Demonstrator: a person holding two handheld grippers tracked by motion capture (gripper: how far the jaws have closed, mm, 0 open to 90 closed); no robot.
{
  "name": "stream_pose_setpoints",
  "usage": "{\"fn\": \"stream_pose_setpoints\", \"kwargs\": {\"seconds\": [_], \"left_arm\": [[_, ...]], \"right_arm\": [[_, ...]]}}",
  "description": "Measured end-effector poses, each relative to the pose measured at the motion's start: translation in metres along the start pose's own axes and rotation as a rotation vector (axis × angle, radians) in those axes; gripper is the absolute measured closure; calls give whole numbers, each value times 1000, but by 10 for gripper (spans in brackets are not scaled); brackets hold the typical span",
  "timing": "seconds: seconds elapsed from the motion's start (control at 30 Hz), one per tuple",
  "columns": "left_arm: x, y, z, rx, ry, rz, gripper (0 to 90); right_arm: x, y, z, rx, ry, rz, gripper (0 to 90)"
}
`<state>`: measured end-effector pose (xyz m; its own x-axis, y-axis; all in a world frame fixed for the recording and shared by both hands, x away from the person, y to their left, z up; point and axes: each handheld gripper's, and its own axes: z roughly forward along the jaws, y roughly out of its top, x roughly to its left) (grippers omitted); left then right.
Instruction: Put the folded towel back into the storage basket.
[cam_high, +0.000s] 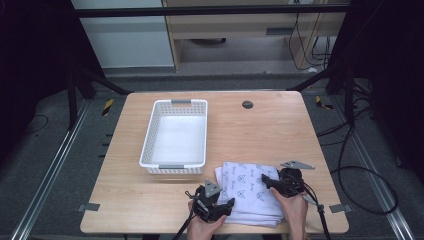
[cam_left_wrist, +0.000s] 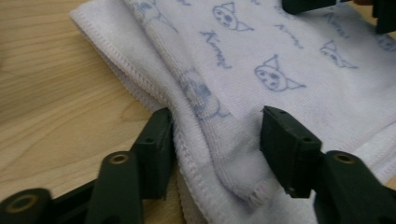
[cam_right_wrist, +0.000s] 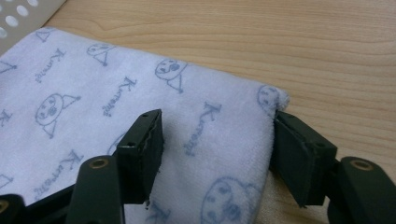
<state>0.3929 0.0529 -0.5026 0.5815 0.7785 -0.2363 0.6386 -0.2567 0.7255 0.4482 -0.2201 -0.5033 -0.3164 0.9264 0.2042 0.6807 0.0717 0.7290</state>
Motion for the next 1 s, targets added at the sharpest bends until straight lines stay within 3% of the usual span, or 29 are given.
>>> {"fn": "stream_pose_setpoints", "kwargs": {"seconds": [0.37,0.6,1.0], "left_arm": [[6,-2,1,-1,-89,-79,667],[2,-2,-2,-21,-68,-68,723],[-2,6,-26,-88,-84,-48,733]], "right_arm": [[3,-1,0,3,47,39,584],[2,-2,-4,-20,65,37,678],[12,8,-30,-121,93,25,691]]}}
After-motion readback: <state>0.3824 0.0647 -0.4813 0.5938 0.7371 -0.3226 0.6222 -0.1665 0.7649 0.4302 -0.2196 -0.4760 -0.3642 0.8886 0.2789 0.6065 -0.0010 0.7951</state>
